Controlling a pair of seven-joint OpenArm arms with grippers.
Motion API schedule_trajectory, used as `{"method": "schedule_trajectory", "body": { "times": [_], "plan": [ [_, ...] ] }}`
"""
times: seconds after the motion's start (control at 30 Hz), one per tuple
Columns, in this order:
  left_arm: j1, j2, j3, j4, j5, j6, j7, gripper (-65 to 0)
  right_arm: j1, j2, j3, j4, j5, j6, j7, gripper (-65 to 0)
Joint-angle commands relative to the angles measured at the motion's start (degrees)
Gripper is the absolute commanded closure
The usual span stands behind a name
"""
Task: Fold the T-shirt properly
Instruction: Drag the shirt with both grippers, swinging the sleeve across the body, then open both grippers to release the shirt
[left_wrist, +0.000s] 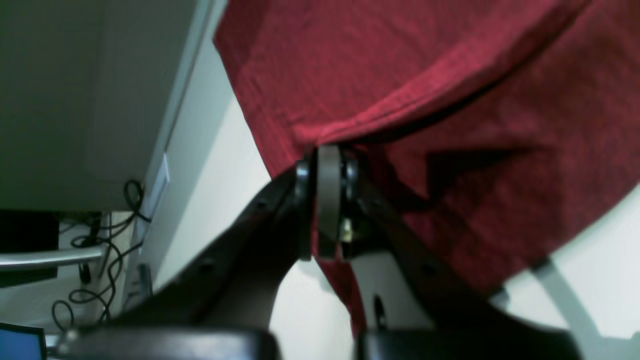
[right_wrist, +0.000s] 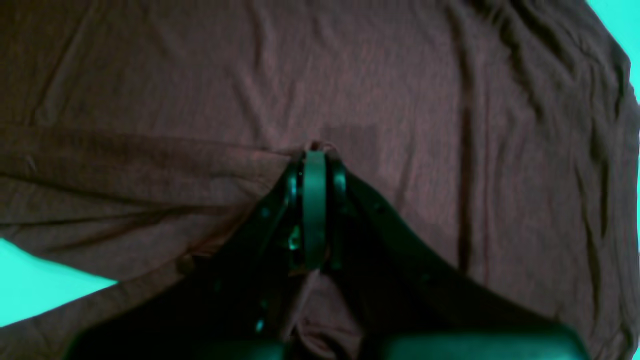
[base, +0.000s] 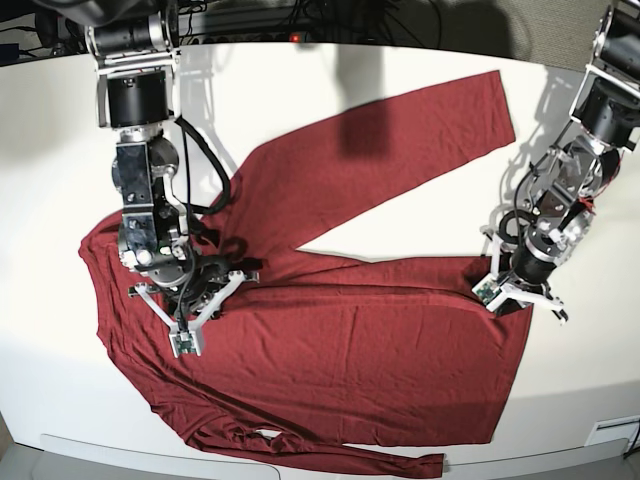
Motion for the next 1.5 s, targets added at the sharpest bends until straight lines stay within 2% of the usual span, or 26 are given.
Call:
{"method": "schedule_trajectory", "body": {
  "times": [0.0, 0.2, 1.03, 1.17, 1.27, 1.47],
  "plan": [
    [-1.73, -0.63, -0.42, 0.70, 0.04, 1.07, -0.68, 0.0, 1.75, 0.35, 0.15, 0.96, 0.24, -0.33, 1.62, 0.0],
    [-1.88, -0.63, -0.42, 0.22, 0.04, 1.07, -1.09, 0.0, 1.75, 0.33, 0.15, 0.94, 0.24, -1.81, 2.38, 0.0],
    [-4.26, -0.59, -0.42, -1.75, 0.02, 1.03, -1.92, 0.0, 3.23, 0.33, 0.13, 0.70, 0.22, -1.77, 2.16, 0.0],
    [-5.31, 0.83, -0.42, -5.16, 0.02, 1.03, -2.43, 0.0, 3.23, 0.33, 0.13, -1.57, 0.22, -1.77, 2.36, 0.0],
    [-6.38, 2.82, -0.42, -10.01, 0.11, 1.05, -4.81, 0.0, 3.30, 0.33, 0.13, -4.02, 0.22, -1.77, 2.71, 0.0],
    [-8.50, 5.25, -0.42, -17.40, 3.50, 1.42, -8.24, 0.0, 3.32, 0.33, 0.13, -5.66, 0.02, -1.75, 4.22, 0.0]
  ]
}}
